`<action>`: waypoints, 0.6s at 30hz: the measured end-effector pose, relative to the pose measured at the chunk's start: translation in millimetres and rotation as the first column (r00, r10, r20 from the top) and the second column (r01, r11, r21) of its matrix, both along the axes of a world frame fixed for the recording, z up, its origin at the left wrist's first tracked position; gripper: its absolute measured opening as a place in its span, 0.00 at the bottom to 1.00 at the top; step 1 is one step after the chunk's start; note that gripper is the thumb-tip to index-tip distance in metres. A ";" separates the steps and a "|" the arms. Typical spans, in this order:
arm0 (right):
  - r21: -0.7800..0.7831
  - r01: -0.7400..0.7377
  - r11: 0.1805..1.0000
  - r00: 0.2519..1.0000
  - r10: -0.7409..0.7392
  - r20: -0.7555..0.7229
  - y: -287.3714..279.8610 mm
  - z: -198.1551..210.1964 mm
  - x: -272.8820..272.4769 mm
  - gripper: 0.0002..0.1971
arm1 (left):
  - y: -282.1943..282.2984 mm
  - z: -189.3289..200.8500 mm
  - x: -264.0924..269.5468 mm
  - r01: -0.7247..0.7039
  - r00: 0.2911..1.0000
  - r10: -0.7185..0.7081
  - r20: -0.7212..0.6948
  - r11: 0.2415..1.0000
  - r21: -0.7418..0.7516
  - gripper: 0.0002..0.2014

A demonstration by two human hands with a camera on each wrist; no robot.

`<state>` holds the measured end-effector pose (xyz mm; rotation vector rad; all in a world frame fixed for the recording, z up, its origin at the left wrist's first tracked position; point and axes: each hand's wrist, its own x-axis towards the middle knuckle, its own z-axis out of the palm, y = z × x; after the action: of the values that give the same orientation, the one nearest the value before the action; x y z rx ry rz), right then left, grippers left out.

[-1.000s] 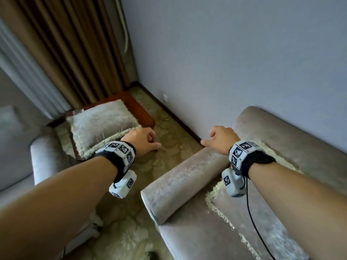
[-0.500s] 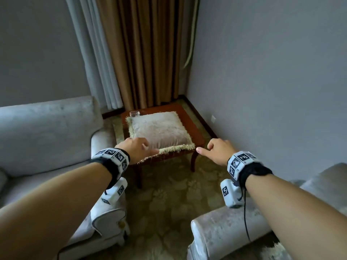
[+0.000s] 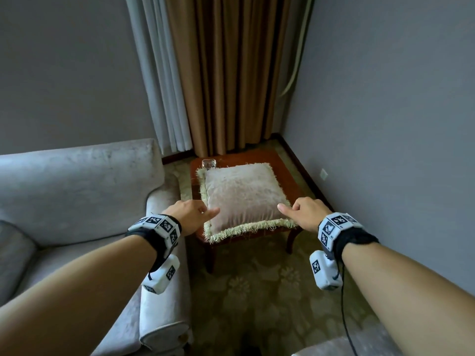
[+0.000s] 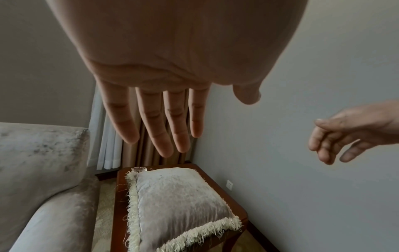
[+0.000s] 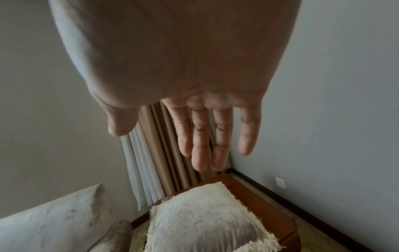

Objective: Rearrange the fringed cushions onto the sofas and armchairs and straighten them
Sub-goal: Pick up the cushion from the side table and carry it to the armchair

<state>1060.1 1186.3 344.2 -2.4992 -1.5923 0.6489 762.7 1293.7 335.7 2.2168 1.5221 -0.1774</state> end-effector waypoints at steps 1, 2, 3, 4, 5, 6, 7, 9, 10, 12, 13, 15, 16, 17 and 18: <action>0.004 -0.005 1.000 1.000 0.005 -0.008 16.1 -4.4 8.4 0.41 | 14.0 -0.9 6.7 -0.005 1.000 0.005 -0.006 1.000 -0.001 0.33; 0.009 -0.011 1.000 1.000 0.011 -0.016 33.1 -9.0 17.5 0.42 | 29.1 -1.2 15.0 -0.010 1.000 0.010 -0.014 1.000 0.003 0.33; 0.015 -0.020 1.000 1.000 0.020 -0.024 50.3 -14.2 27.3 0.42 | 44.8 -1.7 23.9 -0.015 1.000 0.015 -0.021 1.000 0.011 0.33; 0.016 -0.026 1.000 0.999 0.027 -0.034 67.6 -18.8 37.8 0.42 | 61.4 -2.3 33.5 -0.023 0.999 0.024 -0.027 0.999 0.021 0.33; 0.014 -0.032 0.999 0.999 0.033 -0.039 84.1 -22.8 48.9 0.40 | 77.8 -2.8 43.3 -0.036 0.999 0.037 -0.032 0.999 0.027 0.33; 0.006 -0.034 0.999 0.999 0.035 -0.041 100.0 -25.2 60.7 0.37 | 94.1 -3.3 53.9 -0.051 0.998 0.052 -0.039 0.998 0.027 0.34; -0.006 -0.037 0.999 0.999 0.037 -0.039 115.1 -27.1 72.4 0.34 | 108.6 -3.6 63.9 -0.065 0.997 0.066 -0.046 0.998 0.024 0.34; -0.029 -0.050 0.998 0.998 0.049 -0.030 142.9 -28.6 94.9 0.33 | 134.9 -6.7 82.2 -0.081 0.996 0.081 -0.048 0.997 0.017 0.35; -0.038 -0.057 0.998 0.998 0.056 -0.021 156.0 -29.2 105.1 0.33 | 146.3 -9.1 90.4 -0.085 0.995 0.086 -0.043 0.996 0.013 0.34; -0.056 -0.073 0.996 0.997 0.072 -0.005 179.8 -33.7 122.0 0.35 | 166.0 -15.4 103.6 -0.093 0.995 0.093 -0.041 0.996 0.002 0.34; -0.067 -0.082 0.994 0.997 0.082 0.001 190.5 -36.8 128.3 0.35 | 175.2 -18.4 108.7 -0.094 0.994 0.094 -0.047 0.996 -0.004 0.35; -0.080 -0.098 0.992 0.995 0.099 0.002 211.6 -42.3 138.0 0.35 | 195.6 -23.8 118.5 -0.093 0.994 0.092 -0.059 0.996 -0.012 0.36; -0.087 -0.107 0.991 0.994 0.107 -0.001 222.6 -44.1 141.9 0.36 | 206.7 -27.0 123.1 -0.097 0.993 0.096 -0.064 0.995 -0.018 0.36; -0.096 -0.116 0.989 0.993 0.116 -0.004 233.9 -45.3 145.6 0.38 | 217.7 -30.7 127.2 -0.103 0.992 0.101 -0.069 0.994 -0.024 0.35; -0.108 -0.123 0.986 0.992 0.123 -0.006 246.2 -46.3 148.9 0.40 | 228.5 -35.1 130.8 -0.109 0.992 0.106 -0.070 0.993 -0.035 0.34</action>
<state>1209.1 1432.5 298.0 -2.4900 -1.7694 0.7694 893.5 1522.3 300.6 2.1126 1.6558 -0.2495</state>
